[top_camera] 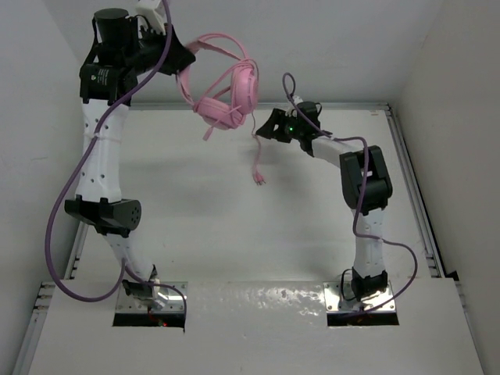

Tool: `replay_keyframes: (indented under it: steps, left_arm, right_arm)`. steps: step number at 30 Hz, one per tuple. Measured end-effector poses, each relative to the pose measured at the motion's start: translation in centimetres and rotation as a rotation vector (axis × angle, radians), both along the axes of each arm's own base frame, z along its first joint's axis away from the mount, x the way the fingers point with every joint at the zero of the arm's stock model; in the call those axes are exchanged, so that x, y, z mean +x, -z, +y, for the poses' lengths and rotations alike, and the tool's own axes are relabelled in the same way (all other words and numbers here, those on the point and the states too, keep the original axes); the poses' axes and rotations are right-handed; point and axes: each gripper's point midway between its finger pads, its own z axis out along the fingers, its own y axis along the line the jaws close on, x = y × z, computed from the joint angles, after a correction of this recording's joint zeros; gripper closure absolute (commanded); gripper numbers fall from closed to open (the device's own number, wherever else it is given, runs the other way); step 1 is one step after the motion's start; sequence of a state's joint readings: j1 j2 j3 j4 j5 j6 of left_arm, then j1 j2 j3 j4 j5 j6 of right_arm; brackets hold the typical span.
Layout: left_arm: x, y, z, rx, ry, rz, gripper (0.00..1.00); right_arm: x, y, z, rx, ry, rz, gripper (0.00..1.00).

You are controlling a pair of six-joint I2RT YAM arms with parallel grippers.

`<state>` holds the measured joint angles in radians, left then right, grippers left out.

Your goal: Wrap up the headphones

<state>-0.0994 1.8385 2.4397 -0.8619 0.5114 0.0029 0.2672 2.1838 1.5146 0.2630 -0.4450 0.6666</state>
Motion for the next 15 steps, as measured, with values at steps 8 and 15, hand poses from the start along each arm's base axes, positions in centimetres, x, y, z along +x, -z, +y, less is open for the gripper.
replay_keyframes:
  steps: [8, 15]
  left_arm:
    - [-0.9, -3.0, -0.4, -0.083, -0.014, -0.030, 1.00]
    - [0.3, -1.5, -0.5, -0.095, -0.030, 0.019, 1.00]
  right_arm:
    - [-2.0, 2.6, 4.5, -0.084, -0.114, -0.034, 0.34]
    - [-6.7, 3.0, 3.5, -0.100, -0.223, -0.022, 0.34]
